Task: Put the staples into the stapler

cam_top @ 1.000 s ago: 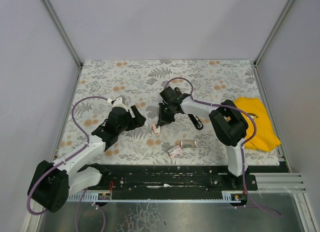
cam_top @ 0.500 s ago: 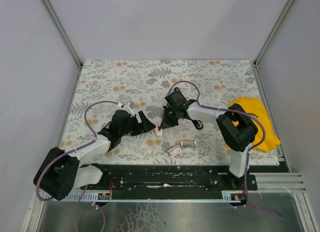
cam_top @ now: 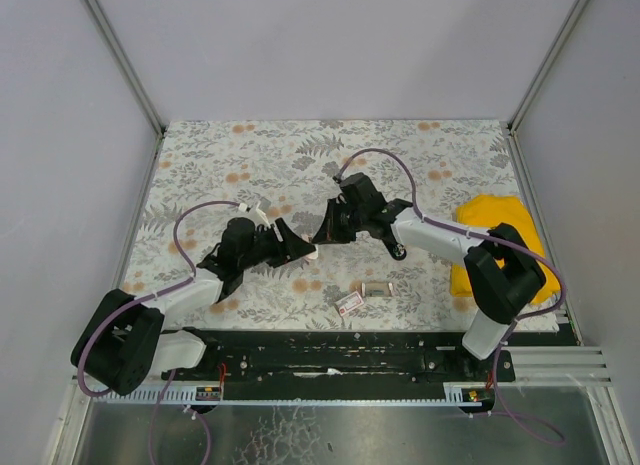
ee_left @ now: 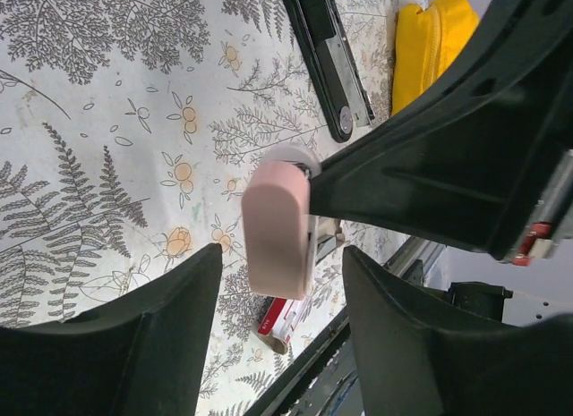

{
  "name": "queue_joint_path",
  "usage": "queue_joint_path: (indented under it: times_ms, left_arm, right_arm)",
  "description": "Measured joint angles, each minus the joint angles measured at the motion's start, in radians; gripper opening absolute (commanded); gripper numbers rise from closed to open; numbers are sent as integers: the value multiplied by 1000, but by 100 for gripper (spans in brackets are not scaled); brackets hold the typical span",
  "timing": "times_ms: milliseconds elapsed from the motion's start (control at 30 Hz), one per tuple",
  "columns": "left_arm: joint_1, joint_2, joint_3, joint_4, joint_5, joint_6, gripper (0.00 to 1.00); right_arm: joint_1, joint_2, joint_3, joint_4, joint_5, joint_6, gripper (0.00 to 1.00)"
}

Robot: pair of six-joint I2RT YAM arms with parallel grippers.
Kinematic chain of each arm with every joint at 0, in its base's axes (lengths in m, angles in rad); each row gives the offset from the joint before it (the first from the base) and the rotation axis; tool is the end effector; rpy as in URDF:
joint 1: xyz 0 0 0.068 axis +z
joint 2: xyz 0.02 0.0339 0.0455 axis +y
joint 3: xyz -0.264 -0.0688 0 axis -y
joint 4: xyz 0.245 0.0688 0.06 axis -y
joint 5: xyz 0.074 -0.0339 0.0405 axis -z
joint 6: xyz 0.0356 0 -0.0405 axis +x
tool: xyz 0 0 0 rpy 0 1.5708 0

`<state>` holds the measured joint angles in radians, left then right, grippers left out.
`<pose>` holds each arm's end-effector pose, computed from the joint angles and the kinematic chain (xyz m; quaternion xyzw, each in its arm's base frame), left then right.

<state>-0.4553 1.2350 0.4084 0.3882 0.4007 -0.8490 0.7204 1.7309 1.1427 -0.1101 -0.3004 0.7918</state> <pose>0.2093 -0.1179 0.1778 -0.0571 0.8320 -0.4525 0.3159 0.2801 0.2599 0.2187 -0.0312 0.8978 0.3853 0.2109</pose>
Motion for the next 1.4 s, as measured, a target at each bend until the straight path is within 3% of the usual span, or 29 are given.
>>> queue_joint_path:
  times_ms: [367, 600, 667, 767, 867, 1200, 1400]
  left_arm:
    - [10, -39, 0, 29, 17, -32, 30]
    - [16, -40, -1, 31, 58, -21, 0]
    - [18, -39, 1, 30, 76, -7, 0]
    - [10, -42, 31, -7, 92, 44, 0]
    - [-37, -67, 97, -103, 77, 138, 0]
    - [-136, -145, 317, -383, 65, 478, 0]
    - [-235, -187, 365, -502, 62, 720, 0]
  right_arm:
    - [0, -48, -5, 29, -32, -13, 0]
    - [-1, -63, -17, 36, -43, -18, 0]
    - [0, -72, -21, 29, -43, -19, 9]
    - [0, -95, -21, 5, -34, -27, 39]
    - [-11, -151, -15, -67, -22, -50, 53]
    - [-212, -373, 73, -358, -64, -171, 61]
    - [-222, -403, 102, -503, -218, -286, 60]
